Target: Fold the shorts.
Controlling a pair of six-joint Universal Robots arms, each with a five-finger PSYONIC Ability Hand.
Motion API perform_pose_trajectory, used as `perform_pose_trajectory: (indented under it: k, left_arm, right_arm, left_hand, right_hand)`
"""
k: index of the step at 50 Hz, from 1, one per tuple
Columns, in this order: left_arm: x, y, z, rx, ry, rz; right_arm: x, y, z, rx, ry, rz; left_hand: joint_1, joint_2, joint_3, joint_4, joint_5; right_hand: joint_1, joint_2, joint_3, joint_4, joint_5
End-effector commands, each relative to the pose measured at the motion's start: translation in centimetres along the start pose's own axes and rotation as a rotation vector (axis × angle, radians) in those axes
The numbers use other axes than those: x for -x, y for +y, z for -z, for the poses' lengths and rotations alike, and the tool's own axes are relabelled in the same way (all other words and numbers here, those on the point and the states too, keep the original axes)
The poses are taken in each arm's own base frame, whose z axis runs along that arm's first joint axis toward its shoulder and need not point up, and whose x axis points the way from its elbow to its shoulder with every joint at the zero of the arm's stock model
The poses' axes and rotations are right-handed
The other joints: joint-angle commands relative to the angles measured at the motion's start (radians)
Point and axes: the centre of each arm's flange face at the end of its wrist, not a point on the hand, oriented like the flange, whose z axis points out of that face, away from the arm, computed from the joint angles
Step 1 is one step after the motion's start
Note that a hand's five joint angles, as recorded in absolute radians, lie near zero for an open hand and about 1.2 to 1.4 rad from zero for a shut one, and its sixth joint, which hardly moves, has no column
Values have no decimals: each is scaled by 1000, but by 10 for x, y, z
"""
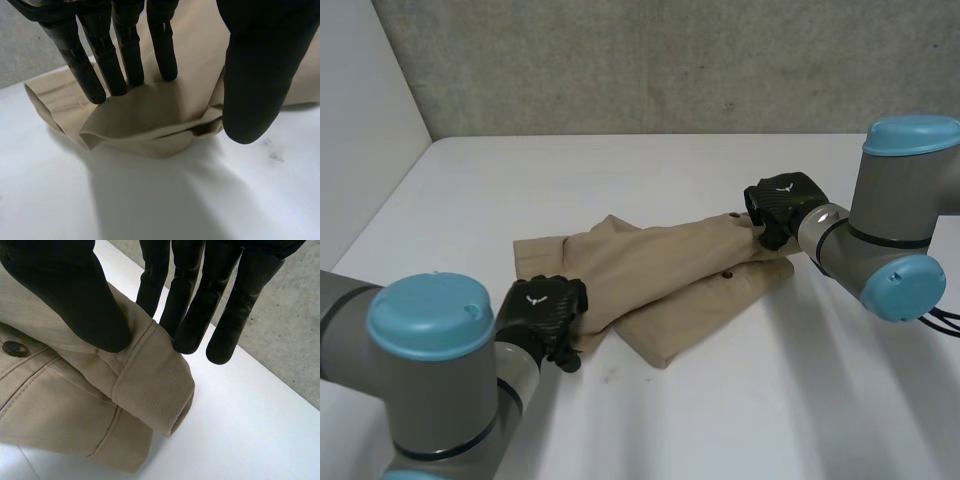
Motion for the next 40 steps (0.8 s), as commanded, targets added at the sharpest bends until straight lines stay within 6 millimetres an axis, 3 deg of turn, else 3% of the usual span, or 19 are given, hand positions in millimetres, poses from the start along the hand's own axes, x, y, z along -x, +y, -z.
perform_pose_trajectory:
  k: [1,13,15,18,19,24,26,27,29,31,36,37,39,40]
  left_arm:
    - [-3,7,-16,17,1,-8]
    - [-2,8,-32,8,-14,-10]
    - [2,3,-36,-24,-54,-4]
    - [4,1,-38,-44,-72,3]
    - [6,-2,-41,-66,-86,10]
    - [18,-13,-47,-103,-120,9]
    - [30,-32,-44,-152,-151,-9]
    - [30,-32,-43,-153,-151,-10]
    - [48,-68,-32,-249,-195,-16]
    - [51,-74,-29,-269,-204,-15]
    - [62,-146,12,-500,-196,7]
    - [62,-154,18,-530,-185,6]
    - [64,-162,24,-556,-177,5]
    - [71,-184,41,-634,-167,5]
  right_arm:
    - [1,2,1,7,-5,-4]
    - [0,5,1,15,-2,-5]
    - [0,5,1,17,-1,-5]
    - [0,5,1,18,-2,-5]
    - [0,5,2,17,-1,-5]
    - [-1,3,3,13,2,0]
    - [-6,-7,8,-7,13,8]
    - [-9,-10,10,-10,18,8]
    - [-13,-23,18,-29,24,12]
    - [-17,-39,30,-50,25,16]
    - [-29,-82,60,-137,54,47]
    - [-34,-97,71,-175,73,59]
    - [-36,-105,77,-199,84,67]
    - [-42,-130,97,-268,114,92]
  left_hand:
    - [47,53,43,81,74]
    - [115,121,111,149,141]
    - [392,398,388,426,418]
    - [592,598,588,626,619]
    - [785,791,781,819,811]
    - [848,854,844,883,875]
    - [848,854,844,883,875]
    - [848,854,844,883,875]
    - [848,854,844,883,875]
    - [848,854,844,883,875]
    - [848,854,844,883,875]
    - [848,854,844,883,875]
    - [848,854,844,883,875]
    - [848,854,844,883,875]
  right_hand:
    - [506,226,219,209,276]
    - [506,226,219,209,276]
    - [506,226,219,209,276]
    - [506,226,219,209,276]
    - [506,226,219,209,276]
    - [506,226,219,209,276]
    - [506,226,219,209,276]
    - [506,226,219,209,276]
    - [506,226,219,209,276]
    - [506,226,219,209,276]
    - [506,226,219,209,276]
    - [506,226,219,209,276]
    - [506,226,219,209,276]
    - [506,226,219,209,276]
